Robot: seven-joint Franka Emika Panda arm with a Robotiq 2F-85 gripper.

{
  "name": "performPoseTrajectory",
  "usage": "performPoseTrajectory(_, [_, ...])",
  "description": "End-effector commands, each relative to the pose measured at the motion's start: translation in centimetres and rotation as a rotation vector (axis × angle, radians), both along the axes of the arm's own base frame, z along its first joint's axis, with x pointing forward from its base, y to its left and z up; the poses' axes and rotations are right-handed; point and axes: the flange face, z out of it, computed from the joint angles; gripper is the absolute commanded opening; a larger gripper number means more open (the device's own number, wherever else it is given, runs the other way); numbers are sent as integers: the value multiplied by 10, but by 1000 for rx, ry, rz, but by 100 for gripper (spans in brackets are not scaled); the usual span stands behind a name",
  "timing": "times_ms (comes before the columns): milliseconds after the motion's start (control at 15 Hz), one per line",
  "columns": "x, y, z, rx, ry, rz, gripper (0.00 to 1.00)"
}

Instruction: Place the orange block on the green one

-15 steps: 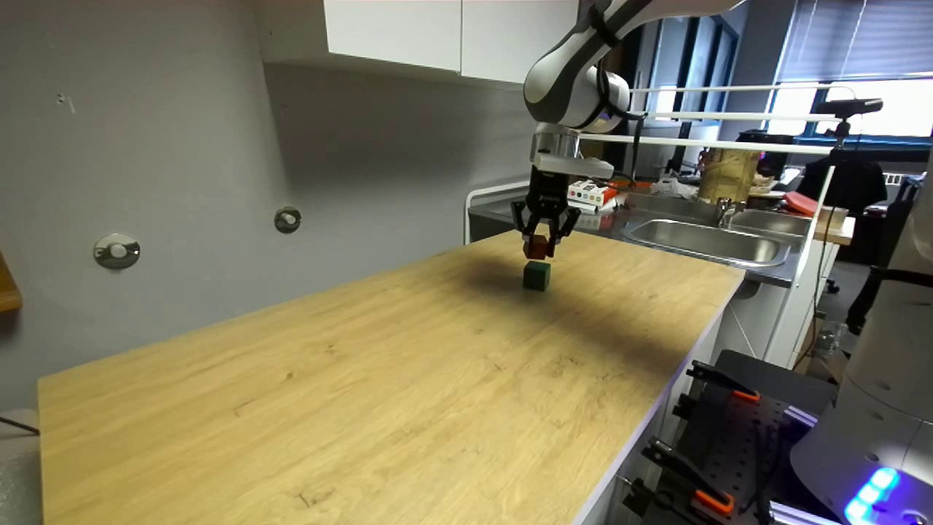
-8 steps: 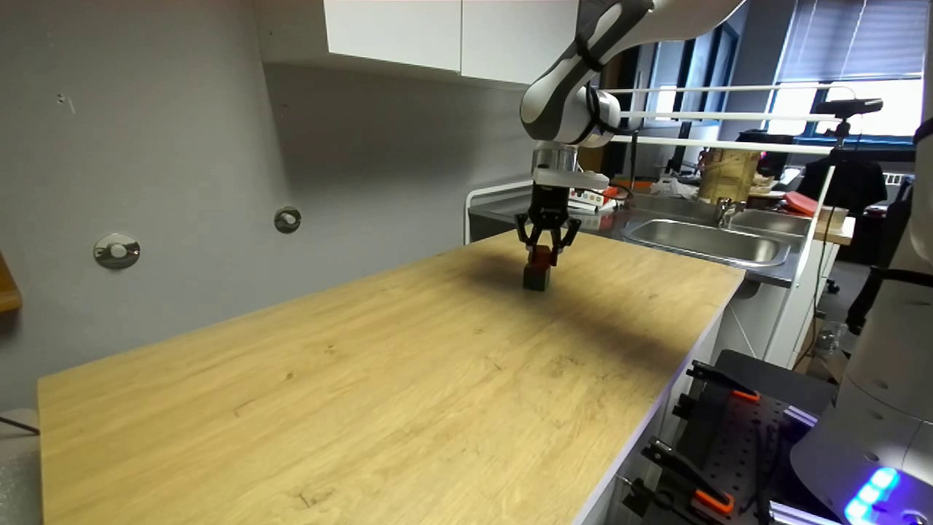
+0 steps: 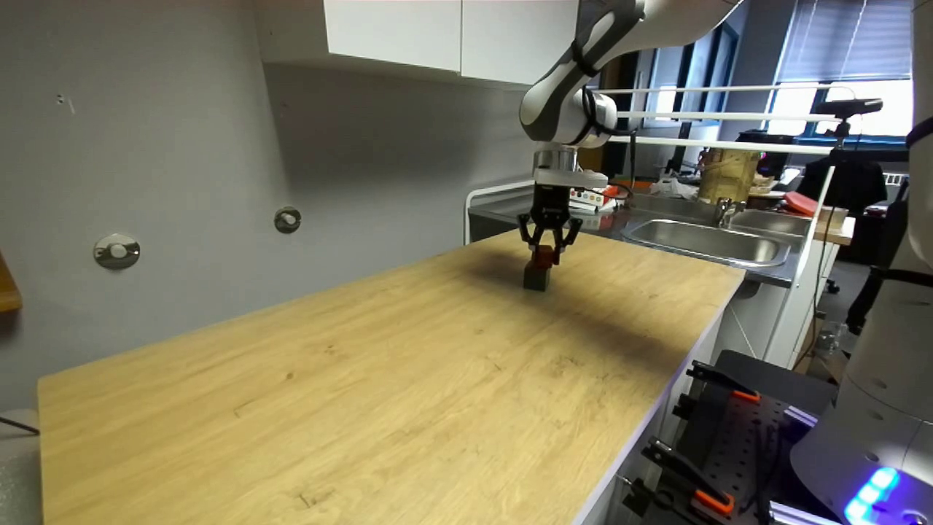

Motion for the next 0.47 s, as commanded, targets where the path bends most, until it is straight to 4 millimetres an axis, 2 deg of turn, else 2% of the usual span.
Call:
performPoseTrajectory(0, [8,-6,3,19,15,4,69])
performPoseTrajectory(267, [10,-4,3,26,14,20,97])
performPoseTrajectory(400, [11,-2,4,24,14,32,100])
